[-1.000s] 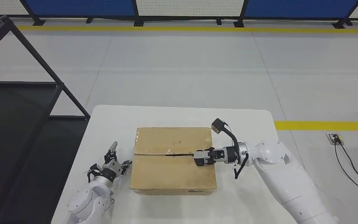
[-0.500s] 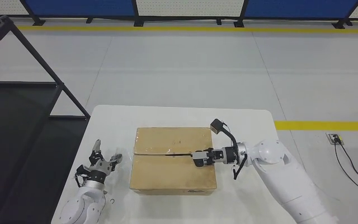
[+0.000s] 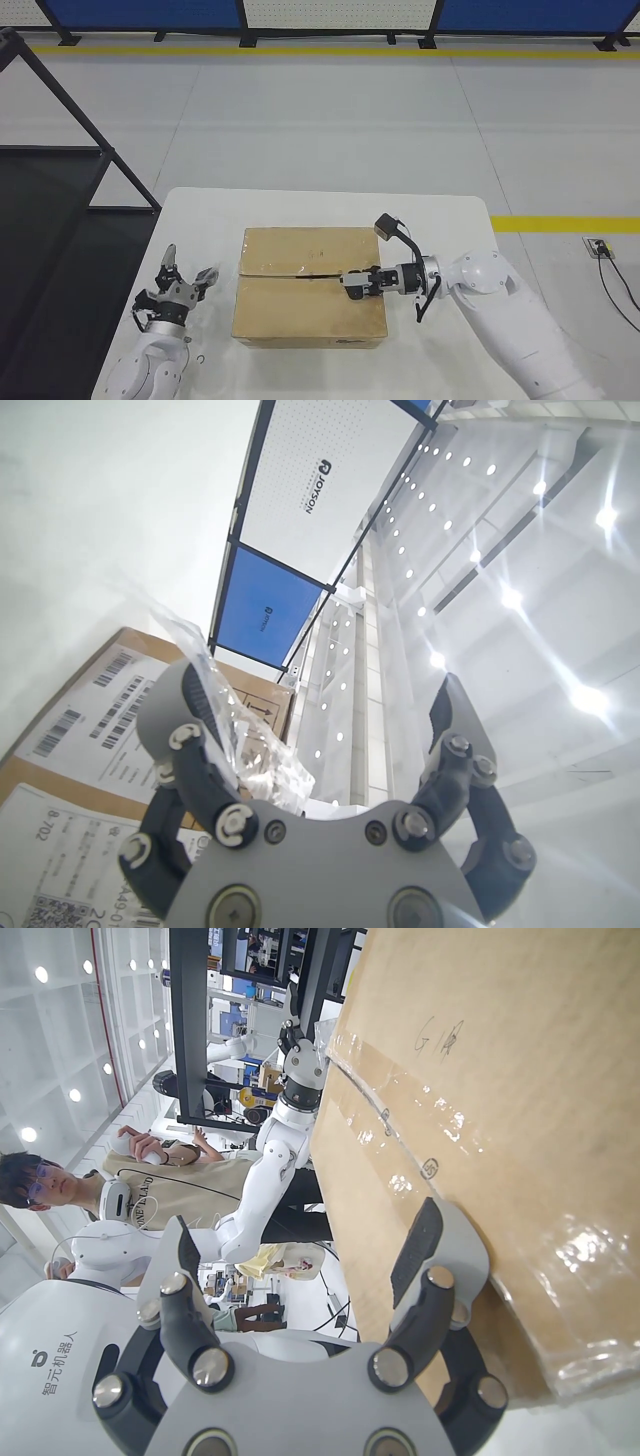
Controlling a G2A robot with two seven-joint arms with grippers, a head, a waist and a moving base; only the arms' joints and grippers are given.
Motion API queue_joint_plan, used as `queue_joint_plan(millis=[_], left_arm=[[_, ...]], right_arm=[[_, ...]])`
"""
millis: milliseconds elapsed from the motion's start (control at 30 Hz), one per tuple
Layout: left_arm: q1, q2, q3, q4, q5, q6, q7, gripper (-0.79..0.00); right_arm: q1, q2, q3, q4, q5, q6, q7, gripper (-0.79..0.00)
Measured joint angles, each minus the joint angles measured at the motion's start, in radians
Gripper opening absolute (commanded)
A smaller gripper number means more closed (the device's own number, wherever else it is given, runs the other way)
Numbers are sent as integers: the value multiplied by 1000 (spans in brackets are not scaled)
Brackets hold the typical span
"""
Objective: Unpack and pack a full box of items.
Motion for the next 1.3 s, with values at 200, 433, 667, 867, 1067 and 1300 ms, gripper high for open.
queue_joint_plan(millis=[200,433,667,867,1067,1300], left_arm=[[3,2,-51,-3,-36,-17,2,0],[34,6,-102,-67,-34,-31,0,0],[86,5,-121,-179,1,-68,11,0],[129,2,-128,-262,45,-113,39,0],[151,-1,-131,-326,82,-130,64,0],[152,-3,-119,-380,129,-122,78,0]], right_arm=[[-7,3,6,-11,-10,6,-11,0],[-6,2,7,-11,-21,14,-47,0],[-19,3,17,-22,-23,26,-94,0],[-20,4,24,-8,-8,67,-101,0],[-11,1,20,7,-2,69,-100,0],[-6,0,19,17,1,68,-97,0]])
